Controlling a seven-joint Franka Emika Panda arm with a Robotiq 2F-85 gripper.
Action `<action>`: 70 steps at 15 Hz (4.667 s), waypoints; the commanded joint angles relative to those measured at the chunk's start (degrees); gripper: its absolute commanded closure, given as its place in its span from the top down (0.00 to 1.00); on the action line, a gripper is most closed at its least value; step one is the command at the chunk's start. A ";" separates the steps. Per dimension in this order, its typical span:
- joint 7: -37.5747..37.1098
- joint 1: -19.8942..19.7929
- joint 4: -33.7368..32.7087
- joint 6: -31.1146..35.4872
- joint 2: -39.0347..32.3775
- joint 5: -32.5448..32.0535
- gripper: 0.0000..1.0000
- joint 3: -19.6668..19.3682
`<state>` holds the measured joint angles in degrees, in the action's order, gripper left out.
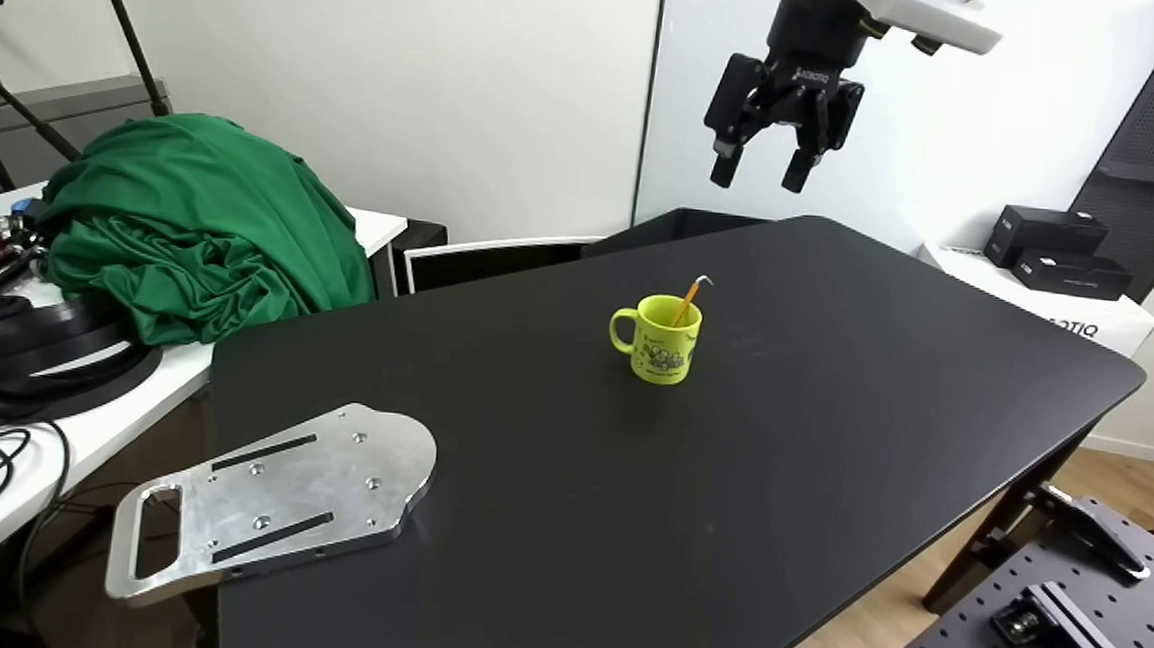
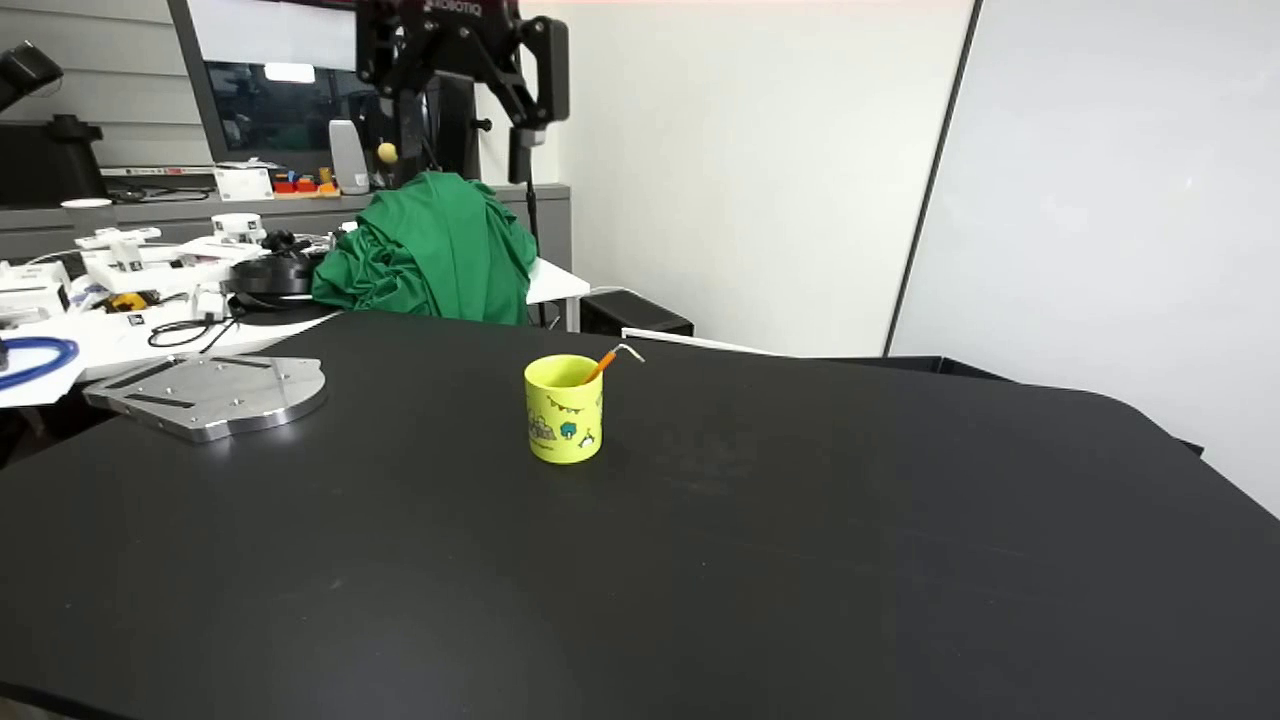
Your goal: Put the pen on the table
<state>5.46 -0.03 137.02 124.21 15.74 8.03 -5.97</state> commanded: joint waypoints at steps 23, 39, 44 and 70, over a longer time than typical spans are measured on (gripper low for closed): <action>-25.52 -6.61 -37.06 -8.23 -45.08 6.41 1.00 -2.34; -57.14 -9.17 -40.69 -12.37 -50.95 16.46 1.00 -5.26; -67.40 -9.81 -41.04 -11.59 -51.25 21.38 0.75 -4.44; -69.84 -10.36 -48.35 -23.54 -42.48 21.17 0.03 -4.27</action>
<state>-62.92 -10.26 91.97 105.34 -28.57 33.19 -10.08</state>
